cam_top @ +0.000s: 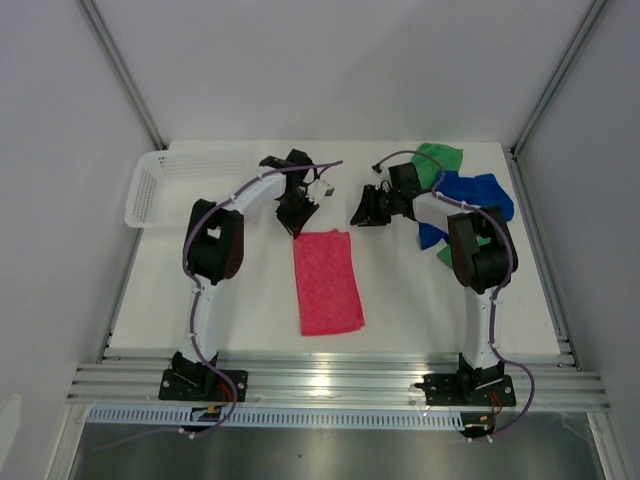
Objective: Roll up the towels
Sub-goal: Fold the towel
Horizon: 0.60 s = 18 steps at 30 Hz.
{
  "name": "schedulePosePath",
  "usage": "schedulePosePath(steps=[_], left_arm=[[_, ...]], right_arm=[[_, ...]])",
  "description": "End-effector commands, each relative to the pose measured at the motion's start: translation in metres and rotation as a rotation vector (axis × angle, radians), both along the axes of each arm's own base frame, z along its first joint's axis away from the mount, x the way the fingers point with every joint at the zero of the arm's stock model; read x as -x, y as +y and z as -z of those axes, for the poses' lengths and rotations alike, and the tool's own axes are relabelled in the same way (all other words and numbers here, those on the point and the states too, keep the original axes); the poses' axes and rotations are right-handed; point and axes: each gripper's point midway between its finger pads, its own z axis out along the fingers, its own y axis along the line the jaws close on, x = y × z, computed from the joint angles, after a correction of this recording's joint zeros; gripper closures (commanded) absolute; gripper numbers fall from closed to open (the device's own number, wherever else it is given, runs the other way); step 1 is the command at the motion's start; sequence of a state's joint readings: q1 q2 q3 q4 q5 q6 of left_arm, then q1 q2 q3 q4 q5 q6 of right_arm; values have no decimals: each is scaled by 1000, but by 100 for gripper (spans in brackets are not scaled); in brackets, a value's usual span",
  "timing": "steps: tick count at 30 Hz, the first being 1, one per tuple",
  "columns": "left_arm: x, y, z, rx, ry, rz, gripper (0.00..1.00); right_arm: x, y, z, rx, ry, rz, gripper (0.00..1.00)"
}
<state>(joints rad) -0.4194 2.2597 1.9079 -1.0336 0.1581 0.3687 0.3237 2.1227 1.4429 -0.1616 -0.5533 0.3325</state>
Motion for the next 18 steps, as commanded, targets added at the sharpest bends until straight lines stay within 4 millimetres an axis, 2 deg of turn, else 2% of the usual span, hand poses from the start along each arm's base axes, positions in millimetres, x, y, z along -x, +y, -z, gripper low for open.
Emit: schedulePosePath(steps=[1, 3, 5, 7, 12, 15, 16, 18], left_arm=[[-11, -2, -16, 7, -52, -25, 75], [-11, -1, -15, 2, -53, -24, 78], [-11, -1, -15, 0, -51, -23, 79], [-10, -1, -16, 1, -50, -24, 79], [-10, -1, -20, 4, -57, -27, 78], [-9, 0, -18, 1, -53, -27, 78], [-10, -1, -19, 2, -56, -27, 78], [-10, -1, -20, 4, -58, -29, 78]], right_arm=[[1, 3, -44, 9, -123, -8, 67], [16, 22, -53, -23, -149, -62, 80], [35, 36, -49, -70, -114, -115, 86], [41, 53, -48, -123, -104, -148, 93], [32, 73, -29, -193, -45, -132, 100], [29, 74, -16, -203, -1, -106, 100], [28, 72, -3, -193, 26, -95, 100], [23, 68, 8, -175, 44, -64, 100]])
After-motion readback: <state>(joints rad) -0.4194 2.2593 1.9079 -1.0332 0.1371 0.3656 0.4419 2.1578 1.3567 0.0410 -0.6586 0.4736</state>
